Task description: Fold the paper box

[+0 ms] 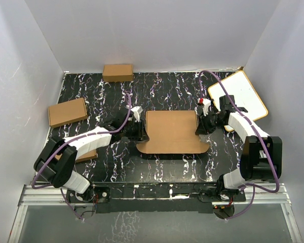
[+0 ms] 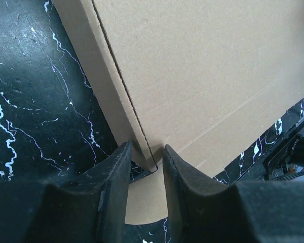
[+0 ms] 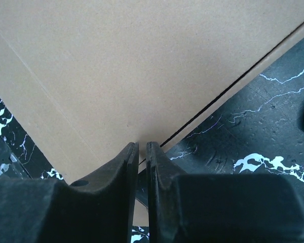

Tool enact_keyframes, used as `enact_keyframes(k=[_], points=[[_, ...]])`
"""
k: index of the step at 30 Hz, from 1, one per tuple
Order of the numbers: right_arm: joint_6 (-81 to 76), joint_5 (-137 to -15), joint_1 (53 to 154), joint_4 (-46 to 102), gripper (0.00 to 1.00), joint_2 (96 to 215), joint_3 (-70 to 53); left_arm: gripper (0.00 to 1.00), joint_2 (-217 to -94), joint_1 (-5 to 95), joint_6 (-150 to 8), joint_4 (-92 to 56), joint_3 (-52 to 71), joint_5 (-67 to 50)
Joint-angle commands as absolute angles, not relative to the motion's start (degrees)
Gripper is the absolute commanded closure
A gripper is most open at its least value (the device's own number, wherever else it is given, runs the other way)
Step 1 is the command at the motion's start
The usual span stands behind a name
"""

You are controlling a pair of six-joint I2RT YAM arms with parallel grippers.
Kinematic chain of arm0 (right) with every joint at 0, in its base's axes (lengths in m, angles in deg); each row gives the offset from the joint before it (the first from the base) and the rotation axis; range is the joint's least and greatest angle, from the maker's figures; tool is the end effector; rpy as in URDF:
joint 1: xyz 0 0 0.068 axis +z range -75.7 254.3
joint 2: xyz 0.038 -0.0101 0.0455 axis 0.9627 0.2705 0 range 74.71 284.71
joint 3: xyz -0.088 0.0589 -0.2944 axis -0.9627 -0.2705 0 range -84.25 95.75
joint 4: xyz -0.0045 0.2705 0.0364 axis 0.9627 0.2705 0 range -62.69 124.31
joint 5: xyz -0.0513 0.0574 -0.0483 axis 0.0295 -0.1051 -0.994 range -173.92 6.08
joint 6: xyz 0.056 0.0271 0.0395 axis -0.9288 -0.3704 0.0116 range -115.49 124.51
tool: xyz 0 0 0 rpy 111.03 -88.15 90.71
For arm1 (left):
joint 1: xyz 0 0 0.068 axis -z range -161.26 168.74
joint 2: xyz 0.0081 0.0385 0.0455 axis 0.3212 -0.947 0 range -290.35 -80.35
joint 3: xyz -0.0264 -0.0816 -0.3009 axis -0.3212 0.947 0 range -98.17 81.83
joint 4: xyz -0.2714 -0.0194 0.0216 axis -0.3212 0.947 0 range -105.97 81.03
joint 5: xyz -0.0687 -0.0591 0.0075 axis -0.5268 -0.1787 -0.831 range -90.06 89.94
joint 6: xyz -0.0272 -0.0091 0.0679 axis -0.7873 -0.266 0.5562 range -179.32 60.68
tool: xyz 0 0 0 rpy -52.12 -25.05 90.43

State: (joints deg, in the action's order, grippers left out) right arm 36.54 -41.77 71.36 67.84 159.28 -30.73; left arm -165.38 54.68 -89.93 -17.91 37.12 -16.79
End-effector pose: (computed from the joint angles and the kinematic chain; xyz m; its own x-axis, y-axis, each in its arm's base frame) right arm 0.2820 0.0269 0.2225 -0.7112 -0.3572 -0.6055 -0.6498 0.6627 0.3723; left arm 0.2591 -0.2097 0.2143 -0.8119 -0.0135 -0.5836 0.3852 0.7388 -0.5529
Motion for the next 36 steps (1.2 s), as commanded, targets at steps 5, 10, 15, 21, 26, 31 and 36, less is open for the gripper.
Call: enact_keyframes(k=[5,10,15,21,26,31,36], points=[[40.1,-37.0,71.6,67.6,0.78,153.1,-26.4,0.63,-159.1,54.7,-89.9,-14.6,34.8,-16.3],[39.1,-32.5,71.7,66.3,0.78,153.4,-27.8,0.64,-155.3,54.7,-94.6,-22.1,37.0,-20.6],[39.7,-33.3,71.7,66.5,0.8,157.7,-29.3,0.67,-159.1,54.8,-101.1,-31.3,38.6,-26.6],[38.6,-38.4,71.9,64.7,0.82,161.8,-29.8,0.67,-165.3,54.8,-101.0,-32.1,38.6,-26.8],[38.2,-40.1,71.9,64.2,0.82,163.0,-29.8,0.67,-168.5,54.8,-99.3,-29.9,38.6,-25.0],[39.8,-36.2,71.9,65.9,0.8,160.5,-29.2,0.66,-167.5,54.8,-98.8,-28.6,37.9,-24.4],[40.8,-29.2,70.7,66.2,0.69,154.7,-30.0,0.64,-159.7,54.8,-97.1,-26.3,37.6,-21.5]])
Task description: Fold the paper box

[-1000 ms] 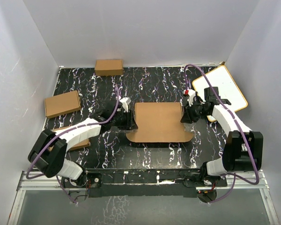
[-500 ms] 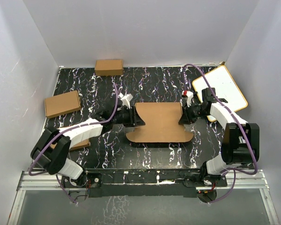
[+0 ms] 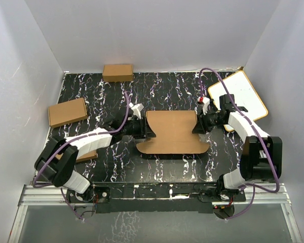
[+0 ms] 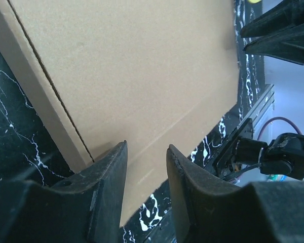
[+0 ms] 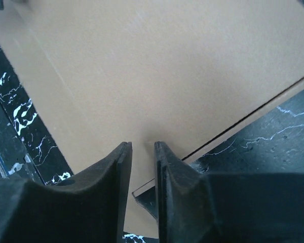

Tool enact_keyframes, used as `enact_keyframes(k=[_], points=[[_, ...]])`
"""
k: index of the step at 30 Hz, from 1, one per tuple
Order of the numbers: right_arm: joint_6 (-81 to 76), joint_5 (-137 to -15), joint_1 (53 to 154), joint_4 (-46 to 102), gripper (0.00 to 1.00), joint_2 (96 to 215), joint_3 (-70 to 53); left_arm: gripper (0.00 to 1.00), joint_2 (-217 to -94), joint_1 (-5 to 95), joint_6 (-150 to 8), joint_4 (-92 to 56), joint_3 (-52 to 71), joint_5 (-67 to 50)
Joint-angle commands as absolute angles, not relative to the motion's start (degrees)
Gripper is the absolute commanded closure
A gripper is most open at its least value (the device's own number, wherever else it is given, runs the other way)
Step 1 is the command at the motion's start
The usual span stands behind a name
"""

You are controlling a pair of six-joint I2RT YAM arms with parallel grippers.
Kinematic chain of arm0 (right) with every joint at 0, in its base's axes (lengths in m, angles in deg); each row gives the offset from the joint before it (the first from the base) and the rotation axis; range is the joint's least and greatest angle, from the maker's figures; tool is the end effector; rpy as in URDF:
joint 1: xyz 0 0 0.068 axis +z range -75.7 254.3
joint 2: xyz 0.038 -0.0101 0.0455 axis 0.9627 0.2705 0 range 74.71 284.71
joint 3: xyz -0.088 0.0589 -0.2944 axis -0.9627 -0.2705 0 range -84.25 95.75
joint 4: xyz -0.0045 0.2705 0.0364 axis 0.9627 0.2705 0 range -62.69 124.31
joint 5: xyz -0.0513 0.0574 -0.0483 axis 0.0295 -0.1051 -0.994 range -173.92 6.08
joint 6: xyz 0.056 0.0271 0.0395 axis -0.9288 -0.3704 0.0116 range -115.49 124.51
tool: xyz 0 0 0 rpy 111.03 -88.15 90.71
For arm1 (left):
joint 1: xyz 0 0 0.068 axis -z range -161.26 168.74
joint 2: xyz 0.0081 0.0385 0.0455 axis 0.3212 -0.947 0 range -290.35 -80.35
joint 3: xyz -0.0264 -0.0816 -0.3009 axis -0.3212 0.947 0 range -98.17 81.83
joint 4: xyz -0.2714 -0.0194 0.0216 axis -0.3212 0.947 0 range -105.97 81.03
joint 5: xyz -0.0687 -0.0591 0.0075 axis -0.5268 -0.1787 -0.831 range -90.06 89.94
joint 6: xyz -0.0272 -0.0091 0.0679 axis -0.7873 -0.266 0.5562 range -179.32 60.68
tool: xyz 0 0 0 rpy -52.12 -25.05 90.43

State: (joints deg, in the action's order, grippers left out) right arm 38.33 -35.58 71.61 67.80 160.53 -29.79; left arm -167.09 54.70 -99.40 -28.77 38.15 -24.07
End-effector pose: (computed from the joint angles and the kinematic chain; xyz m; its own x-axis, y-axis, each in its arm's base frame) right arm 0.2863 0.0326 0.2260 -0.6766 -0.3386 -0.6539 -0.6955 0.5855 0.4165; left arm 0.2639 -0.2224 0.2208 -0.8407 -0.1165 -0.5288 0.3656 0.5983 -0.7130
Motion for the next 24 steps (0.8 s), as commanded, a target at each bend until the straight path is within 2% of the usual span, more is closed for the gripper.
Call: enact_keyframes(k=[1,12,14,17,20,21,24], points=[[40.9,-28.5,70.1,66.0,0.67,153.7,-30.4,0.64,-157.6,54.8,-96.6,-26.0,37.9,-20.3],[46.4,-25.1,67.5,64.0,0.63,145.3,-36.4,0.58,-141.8,54.6,-94.3,-23.0,47.9,-15.9],[46.1,-26.1,67.5,62.2,0.6,144.4,-37.5,0.55,-139.6,54.6,-94.3,-20.9,49.2,-14.2],[40.5,-31.5,67.3,57.6,0.59,144.5,-37.6,0.39,-136.9,54.6,-95.1,-18.7,50.9,-10.2],[33.5,-33.6,66.0,54.2,0.4,146.8,-36.9,0.2,-136.4,54.3,-96.5,-21.8,52.4,-9.3],[31.3,-33.1,65.7,53.8,0.39,148.0,-36.8,0.15,-136.6,54.1,-97.2,-23.6,53.0,-9.7],[23.7,-34.0,64.5,51.4,0.35,151.9,-36.0,0.11,-138.3,53.5,-99.4,-29.0,53.7,-12.4]])
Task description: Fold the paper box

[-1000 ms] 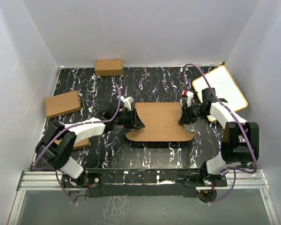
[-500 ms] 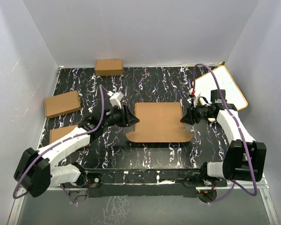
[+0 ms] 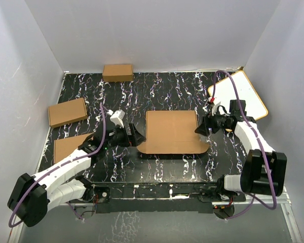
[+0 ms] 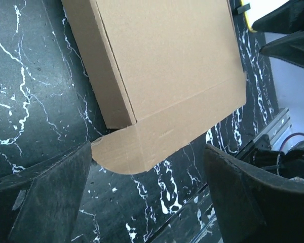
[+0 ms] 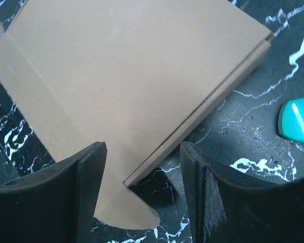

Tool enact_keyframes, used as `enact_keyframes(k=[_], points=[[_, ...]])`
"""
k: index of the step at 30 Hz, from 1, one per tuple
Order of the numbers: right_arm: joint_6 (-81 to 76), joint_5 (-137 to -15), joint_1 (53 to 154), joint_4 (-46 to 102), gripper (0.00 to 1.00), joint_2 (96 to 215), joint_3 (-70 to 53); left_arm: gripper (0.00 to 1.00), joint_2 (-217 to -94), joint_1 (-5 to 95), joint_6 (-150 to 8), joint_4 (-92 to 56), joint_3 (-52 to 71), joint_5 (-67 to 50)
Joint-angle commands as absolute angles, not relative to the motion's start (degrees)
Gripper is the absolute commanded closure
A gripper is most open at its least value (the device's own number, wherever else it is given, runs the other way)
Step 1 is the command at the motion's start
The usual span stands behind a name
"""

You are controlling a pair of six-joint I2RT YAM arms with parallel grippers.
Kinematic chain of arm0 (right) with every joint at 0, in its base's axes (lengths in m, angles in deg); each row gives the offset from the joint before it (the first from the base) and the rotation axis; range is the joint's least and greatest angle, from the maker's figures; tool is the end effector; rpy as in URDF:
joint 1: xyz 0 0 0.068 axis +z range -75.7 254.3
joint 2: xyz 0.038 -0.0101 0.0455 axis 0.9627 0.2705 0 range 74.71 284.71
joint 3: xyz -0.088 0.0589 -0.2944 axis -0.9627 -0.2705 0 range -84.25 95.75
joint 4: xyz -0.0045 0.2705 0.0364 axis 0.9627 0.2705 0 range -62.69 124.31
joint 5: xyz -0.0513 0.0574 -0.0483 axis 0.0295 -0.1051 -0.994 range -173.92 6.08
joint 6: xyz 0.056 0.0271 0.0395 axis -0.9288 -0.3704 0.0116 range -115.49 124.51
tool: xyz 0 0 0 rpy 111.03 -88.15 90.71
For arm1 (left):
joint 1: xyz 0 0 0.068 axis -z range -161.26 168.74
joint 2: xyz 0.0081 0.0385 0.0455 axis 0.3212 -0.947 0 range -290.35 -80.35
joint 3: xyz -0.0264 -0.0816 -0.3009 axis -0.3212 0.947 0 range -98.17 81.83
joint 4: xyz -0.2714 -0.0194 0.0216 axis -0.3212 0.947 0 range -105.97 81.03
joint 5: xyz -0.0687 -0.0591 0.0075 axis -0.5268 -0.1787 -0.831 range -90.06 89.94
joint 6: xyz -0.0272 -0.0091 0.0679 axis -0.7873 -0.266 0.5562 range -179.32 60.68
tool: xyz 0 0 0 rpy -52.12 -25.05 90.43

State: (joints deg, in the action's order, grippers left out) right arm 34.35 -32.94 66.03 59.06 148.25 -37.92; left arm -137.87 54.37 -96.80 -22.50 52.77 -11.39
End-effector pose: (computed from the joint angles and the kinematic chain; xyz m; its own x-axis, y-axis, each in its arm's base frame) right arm 0.2522 0.0117 0.2452 -0.5833 -0.2318 -0.7785 -0.6872 0.6517 0.3209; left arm 0.1845 -0.1471 0.2510 -0.6787 -0.2474 -0.6915 0.3862 0.6806 -0.6226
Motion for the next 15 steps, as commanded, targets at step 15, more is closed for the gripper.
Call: enact_keyframes(k=[15], points=[[8.1,-31.2,62.2,49.6,0.43,168.2,-31.6,0.03,-143.9,49.7,-108.5,-43.5,57.0,-19.1]])
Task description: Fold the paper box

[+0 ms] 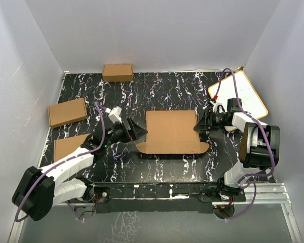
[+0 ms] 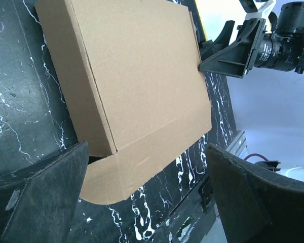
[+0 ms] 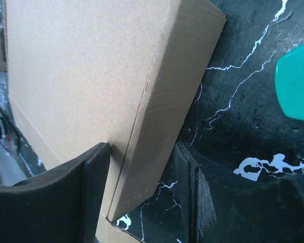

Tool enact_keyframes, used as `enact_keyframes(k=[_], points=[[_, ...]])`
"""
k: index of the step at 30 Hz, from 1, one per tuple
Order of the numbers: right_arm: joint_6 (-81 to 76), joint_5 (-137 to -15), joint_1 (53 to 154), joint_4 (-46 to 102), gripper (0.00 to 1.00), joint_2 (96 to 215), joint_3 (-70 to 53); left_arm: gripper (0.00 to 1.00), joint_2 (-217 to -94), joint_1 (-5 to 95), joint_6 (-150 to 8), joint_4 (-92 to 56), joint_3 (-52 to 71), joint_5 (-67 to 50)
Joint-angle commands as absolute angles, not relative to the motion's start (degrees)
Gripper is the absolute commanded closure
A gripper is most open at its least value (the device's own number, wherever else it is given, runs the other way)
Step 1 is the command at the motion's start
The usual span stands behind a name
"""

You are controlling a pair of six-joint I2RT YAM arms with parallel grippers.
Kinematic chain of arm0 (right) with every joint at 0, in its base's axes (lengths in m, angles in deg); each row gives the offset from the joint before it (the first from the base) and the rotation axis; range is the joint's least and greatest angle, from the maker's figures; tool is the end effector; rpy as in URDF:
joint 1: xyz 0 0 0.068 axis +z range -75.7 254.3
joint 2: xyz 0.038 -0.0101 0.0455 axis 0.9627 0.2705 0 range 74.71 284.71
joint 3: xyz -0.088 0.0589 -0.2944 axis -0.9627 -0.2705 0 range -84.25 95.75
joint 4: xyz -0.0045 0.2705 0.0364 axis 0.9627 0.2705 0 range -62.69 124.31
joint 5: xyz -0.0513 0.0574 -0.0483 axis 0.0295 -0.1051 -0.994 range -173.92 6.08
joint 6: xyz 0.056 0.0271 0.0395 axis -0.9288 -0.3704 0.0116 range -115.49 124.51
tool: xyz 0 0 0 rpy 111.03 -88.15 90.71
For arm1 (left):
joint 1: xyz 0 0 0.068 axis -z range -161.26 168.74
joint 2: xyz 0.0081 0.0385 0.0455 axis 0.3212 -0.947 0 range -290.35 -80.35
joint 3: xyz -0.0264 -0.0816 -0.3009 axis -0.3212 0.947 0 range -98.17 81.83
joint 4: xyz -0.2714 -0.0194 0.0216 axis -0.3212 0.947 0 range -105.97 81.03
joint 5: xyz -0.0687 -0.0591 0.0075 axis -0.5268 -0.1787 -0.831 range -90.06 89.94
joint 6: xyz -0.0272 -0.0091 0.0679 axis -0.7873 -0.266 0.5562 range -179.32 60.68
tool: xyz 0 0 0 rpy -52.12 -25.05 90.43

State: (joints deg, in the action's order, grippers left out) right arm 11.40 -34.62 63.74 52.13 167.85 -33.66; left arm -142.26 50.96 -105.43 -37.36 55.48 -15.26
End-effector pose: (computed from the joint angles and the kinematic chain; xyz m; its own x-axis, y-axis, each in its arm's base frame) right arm 0.3140 -0.0111 0.1831 -0.8808 0.0847 -0.4659 -0.2749 0.7097 0.6486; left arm 0.2028 -0.1469 0.2494 -0.6695 -0.3999 -0.6259 0.3566 0.5661 -0.7432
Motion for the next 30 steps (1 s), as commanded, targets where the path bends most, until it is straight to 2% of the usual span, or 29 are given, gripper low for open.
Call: enact_keyframes(k=[1,6,9,11,20,21,27,30], points=[[7.9,-30.6,61.8,49.6,0.43,168.3,-31.7,0.03,-144.5,49.4,-109.1,-44.7,57.6,-19.9],[6.7,-25.9,59.5,49.1,0.5,169.2,-32.5,0.03,-146.7,48.2,-111.2,-48.7,59.2,-22.0],[6.7,-24.7,59.4,49.1,0.52,170.5,-32.7,0.03,-147.6,47.9,-110.4,-47.7,58.6,-21.9],[6.8,-23.8,59.4,49.2,0.57,171.7,-32.6,0.03,-148.2,47.9,-109.1,-45.5,57.6,-21.5],[7.9,-22.5,59.2,50.5,0.59,174.1,-31.8,0.03,-151.2,47.7,-108.2,-46.1,57.3,-21.9],[7.9,-23.0,59.1,50.4,0.64,174.2,-32.0,0.03,-151.6,47.5,-108.3,-46.3,57.2,-21.9],[8.1,-25.2,56.4,51.0,0.79,176.7,-32.1,0.03,-152.5,46.4,-108.9,-47.9,57.1,-22.1],[10.3,-24.9,55.6,53.8,0.8,178.1,-31.1,0.03,-153.6,46.1,-109.8,-49.6,57.2,-22.6]])
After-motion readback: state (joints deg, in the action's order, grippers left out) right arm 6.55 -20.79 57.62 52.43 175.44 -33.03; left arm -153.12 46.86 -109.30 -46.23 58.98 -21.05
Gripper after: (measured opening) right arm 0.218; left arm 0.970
